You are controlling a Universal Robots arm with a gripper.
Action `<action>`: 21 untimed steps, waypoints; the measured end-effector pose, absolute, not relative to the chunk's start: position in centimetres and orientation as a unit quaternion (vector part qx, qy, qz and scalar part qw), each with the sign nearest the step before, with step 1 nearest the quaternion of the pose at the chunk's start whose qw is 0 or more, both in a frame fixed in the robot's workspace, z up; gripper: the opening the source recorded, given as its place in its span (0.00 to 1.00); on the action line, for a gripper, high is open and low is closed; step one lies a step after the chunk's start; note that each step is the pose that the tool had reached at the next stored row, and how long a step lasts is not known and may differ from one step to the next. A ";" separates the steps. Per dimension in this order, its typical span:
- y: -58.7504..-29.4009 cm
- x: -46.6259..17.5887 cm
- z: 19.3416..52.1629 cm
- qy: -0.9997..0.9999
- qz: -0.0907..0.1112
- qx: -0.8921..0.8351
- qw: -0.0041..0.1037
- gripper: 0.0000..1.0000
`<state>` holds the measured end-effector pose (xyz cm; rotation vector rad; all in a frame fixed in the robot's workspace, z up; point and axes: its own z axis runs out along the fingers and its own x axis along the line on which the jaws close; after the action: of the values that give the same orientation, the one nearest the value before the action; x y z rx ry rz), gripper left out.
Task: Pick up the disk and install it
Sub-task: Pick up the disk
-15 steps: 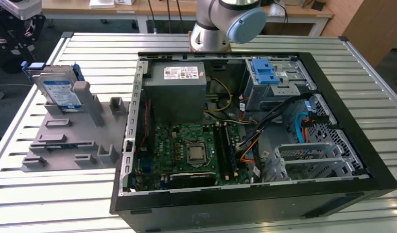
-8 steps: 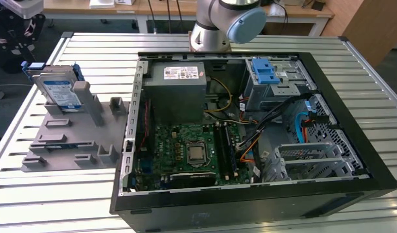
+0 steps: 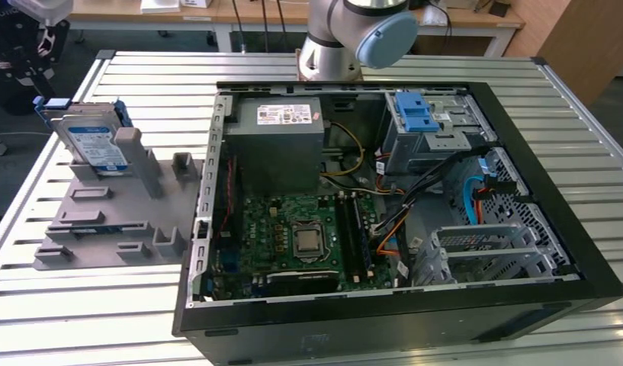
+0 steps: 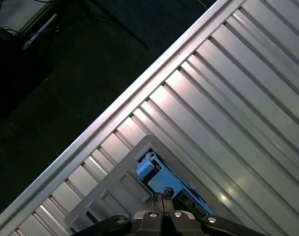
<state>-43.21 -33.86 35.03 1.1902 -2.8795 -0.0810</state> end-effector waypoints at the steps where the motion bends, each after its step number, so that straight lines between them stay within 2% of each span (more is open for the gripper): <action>1: -33.9 -43.2 35.0 -0.921 -0.026 0.389 0.012 0.11; 21: -33.9 -43.2 35.0 -0.856 -0.029 0.516 0.014 0.11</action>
<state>-43.20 -33.86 35.02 1.6084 -2.6649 -0.0916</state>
